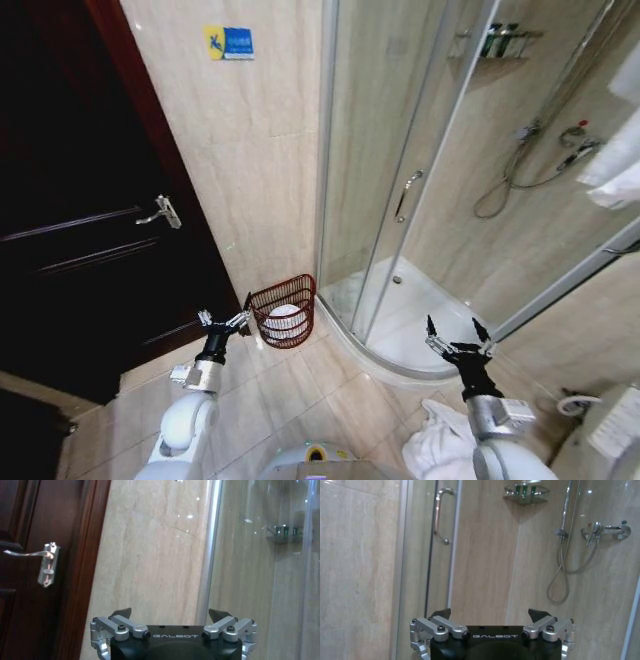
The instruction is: Discard the used towel into the hamper.
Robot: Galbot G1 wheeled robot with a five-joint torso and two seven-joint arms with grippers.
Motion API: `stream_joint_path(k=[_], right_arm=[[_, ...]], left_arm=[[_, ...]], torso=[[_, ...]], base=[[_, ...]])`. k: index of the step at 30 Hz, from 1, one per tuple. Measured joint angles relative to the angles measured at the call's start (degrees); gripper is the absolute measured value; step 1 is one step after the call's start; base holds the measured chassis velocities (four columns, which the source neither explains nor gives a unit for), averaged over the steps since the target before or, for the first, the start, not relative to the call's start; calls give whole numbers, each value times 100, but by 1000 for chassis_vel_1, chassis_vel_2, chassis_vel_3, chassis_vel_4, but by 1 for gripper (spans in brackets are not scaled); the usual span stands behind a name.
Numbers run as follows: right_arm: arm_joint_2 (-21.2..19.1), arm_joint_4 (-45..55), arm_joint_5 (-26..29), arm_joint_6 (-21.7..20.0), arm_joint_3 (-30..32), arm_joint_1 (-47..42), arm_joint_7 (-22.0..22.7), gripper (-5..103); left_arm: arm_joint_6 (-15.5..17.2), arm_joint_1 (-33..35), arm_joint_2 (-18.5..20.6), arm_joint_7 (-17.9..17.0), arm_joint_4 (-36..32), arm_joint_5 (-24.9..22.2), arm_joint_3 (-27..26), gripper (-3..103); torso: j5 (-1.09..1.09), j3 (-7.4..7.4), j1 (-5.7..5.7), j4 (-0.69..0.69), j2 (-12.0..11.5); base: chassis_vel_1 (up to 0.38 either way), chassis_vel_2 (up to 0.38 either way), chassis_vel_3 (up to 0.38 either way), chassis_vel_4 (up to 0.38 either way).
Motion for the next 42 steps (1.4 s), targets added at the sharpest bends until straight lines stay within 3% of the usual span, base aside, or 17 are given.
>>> stream_joint_path(k=[19, 24, 30, 42], right_arm=[[0, -61, 18, 18, -3, 21, 6, 100], [0, -130, 33, 74, -20, 42, 32, 100], [0, -97, 58, 72, -3, 35, 27, 100], [0, -12, 82, 68, 15, 23, 32, 100]], left_arm=[[-4, -11, -42, -1, -9, 26, 61, 100], [-189, -35, -66, -42, 38, 4, 158, 100], [66, 13, -59, -14, -120, 34, 124, 100], [78, -63, -58, 13, -186, 50, 68, 100]], torso=[[0, 0, 0, 0, 0], [1, 0, 1, 0, 0], [0, 2, 2, 0, 4], [0, 192, 178, 0, 372]], base=[[-111, -106, 115, 105], [-53, -30, 54, 53], [0, 0, 0, 0], [0, 0, 0, 0]])
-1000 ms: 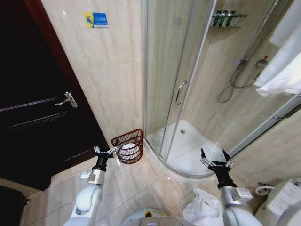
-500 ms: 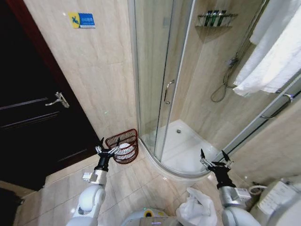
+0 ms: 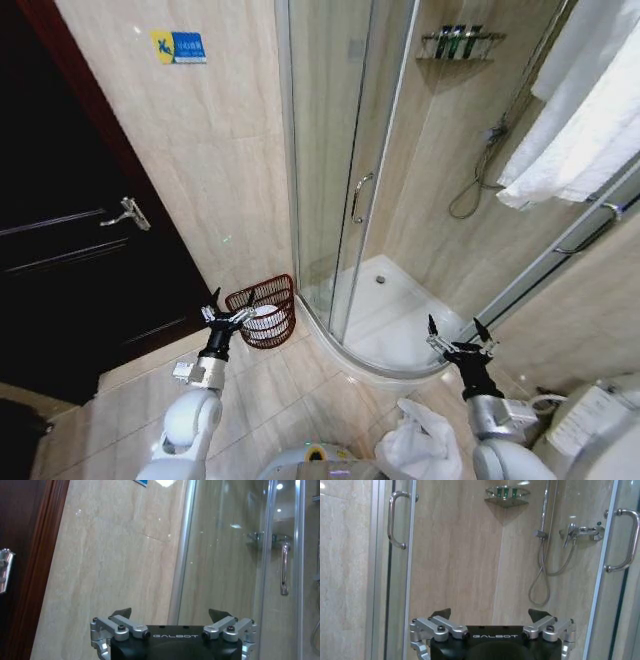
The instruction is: Discard the used towel into the hamper.
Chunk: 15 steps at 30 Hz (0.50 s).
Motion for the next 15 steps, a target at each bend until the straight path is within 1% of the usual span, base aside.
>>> stream_joint_path(k=[1, 2, 7, 8, 10, 11, 14, 15], right_arm=[[0, 25, 3, -6, 1, -2, 1, 100], [0, 25, 3, -6, 1, -2, 1, 100], [0, 71, 5, -21, -3, -3, -2, 100], [0, 71, 5, -21, -3, -3, -2, 100], [0, 80, 5, -23, -4, -3, -4, 100], [0, 80, 5, -23, -4, -3, -4, 100], [0, 108, 4, -25, -6, -9, -5, 100], [0, 108, 4, -25, -6, -9, -5, 100]], left_arm=[[7, 2, -1, 0, -6, 4, 4, 100], [7, 2, -1, 0, -6, 4, 4, 100], [23, -30, 0, 0, -6, 19, 7, 100], [23, -30, 0, 0, -6, 19, 7, 100], [29, -41, 9, 0, -6, 21, 2, 100], [29, -41, 9, 0, -6, 21, 2, 100], [31, -47, 13, 4, -6, 21, -7, 100], [31, -47, 13, 4, -6, 21, -7, 100]], torso=[[0, 38, 34, 0, 71], [0, 38, 34, 0, 71], [0, 165, 148, 0, 315], [0, 165, 148, 0, 315], [0, 223, 201, 0, 424], [0, 223, 201, 0, 424], [0, 297, 271, 0, 568], [0, 297, 271, 0, 568]], base=[[0, 0, 0, 0], [0, 0, 0, 0], [0, 0, 0, 0], [0, 0, 0, 0], [0, 0, 0, 0], [0, 0, 0, 0], [0, 0, 0, 0], [0, 0, 0, 0]])
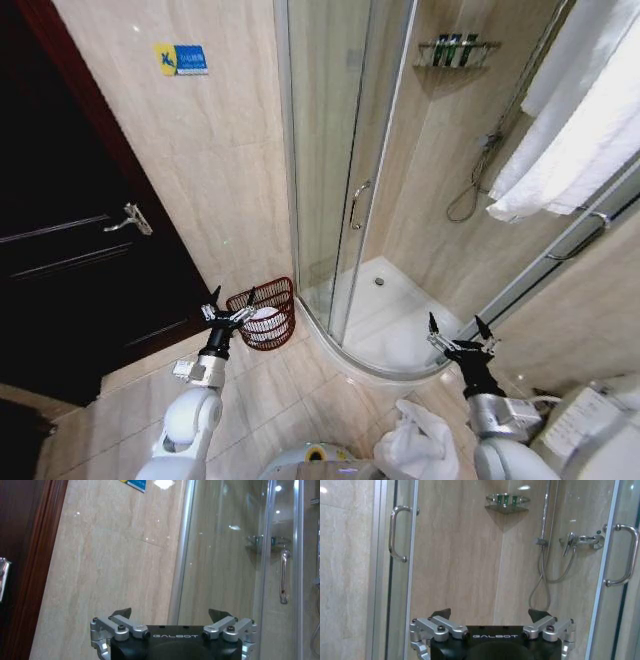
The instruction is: Discard the used towel into the hamper.
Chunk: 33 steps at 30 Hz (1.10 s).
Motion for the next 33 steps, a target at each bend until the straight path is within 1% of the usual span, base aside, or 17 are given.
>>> stream_joint_path(k=[4, 5, 8, 9, 11, 13, 17, 26, 29, 33], right_arm=[[0, 52, -1, -14, -2, -8, -2, 100], [0, 52, -1, -14, -2, -8, -2, 100], [0, 77, -2, -16, -2, -21, -2, 100], [0, 77, -2, -16, -2, -21, -2, 100], [0, 102, -1, -16, 3, -28, 0, 100], [0, 139, 16, -26, 16, -38, 11, 100], [0, 161, 46, -43, 67, -63, 20, 100], [-36, 139, 176, 19, 123, -178, 44, 100], [-8, 224, 117, -81, 108, -174, -57, 100], [-3, 243, 66, -117, 90, -164, -71, 100]], left_arm=[[-5, 27, 7, 3, 4, -3, -24, 100], [-5, 27, 7, 3, 4, -3, -24, 100], [-13, 41, 14, 3, 7, -25, -50, 100], [-13, 41, 14, 3, 7, -25, -50, 100], [-18, 54, 23, -1, 0, -40, -57, 100], [-20, 78, 29, 2, -16, -44, -57, 100], [-20, 103, 27, 13, -26, -46, -42, 100], [-91, 94, 56, 18, -24, -70, -66, 100], [-97, 91, 61, 19, -16, -74, -71, 100], [-98, 90, 61, 19, -9, -81, -77, 100]], torso=[[0, 111, 100, 0, 213], [0, 111, 100, 0, 213], [0, 189, 170, 0, 360], [0, 189, 170, 0, 360], [0, 250, 225, 0, 475], [0, 283, 254, 0, 536], [0, 304, 270, 0, 572], [0, 301, 267, 0, 565], [0, 294, 261, 0, 552], [0, 289, 256, 0, 541]], base=[[0, 0, 0, 0], [0, 0, 0, 0], [0, 0, 0, 0], [0, 0, 0, 0], [0, 0, 0, 0], [0, 0, 0, 0], [0, 0, 0, 0], [0, 0, 0, 0], [0, 0, 0, 0], [0, 0, 0, 0]])
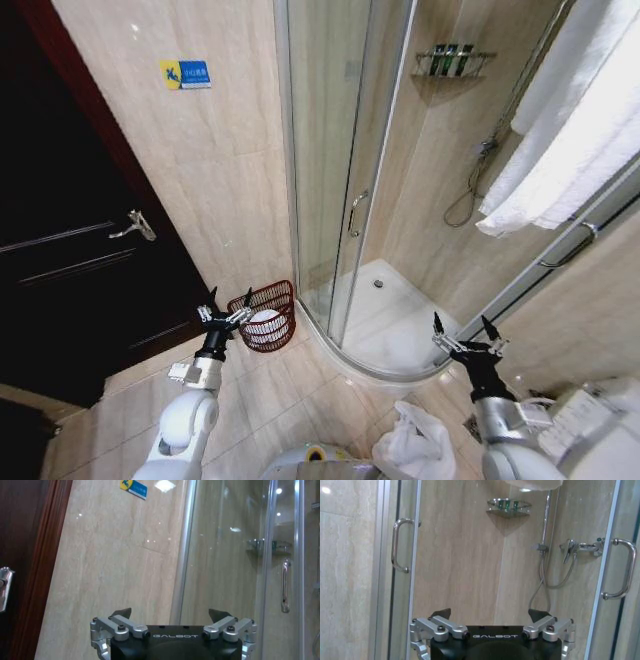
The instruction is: Discard the used towel into the hamper.
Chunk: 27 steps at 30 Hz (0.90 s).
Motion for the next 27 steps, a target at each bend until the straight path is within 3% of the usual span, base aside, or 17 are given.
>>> stream_joint_path(k=[27], right_arm=[[4, -110, -86, -5, -60, 41, 53, 100]], left_arm=[[-8, -50, -2, 17, 62, -4, 14, 100]], torso=[[0, -23, -21, 0, -43]], base=[[104, -105, -102, 99]])
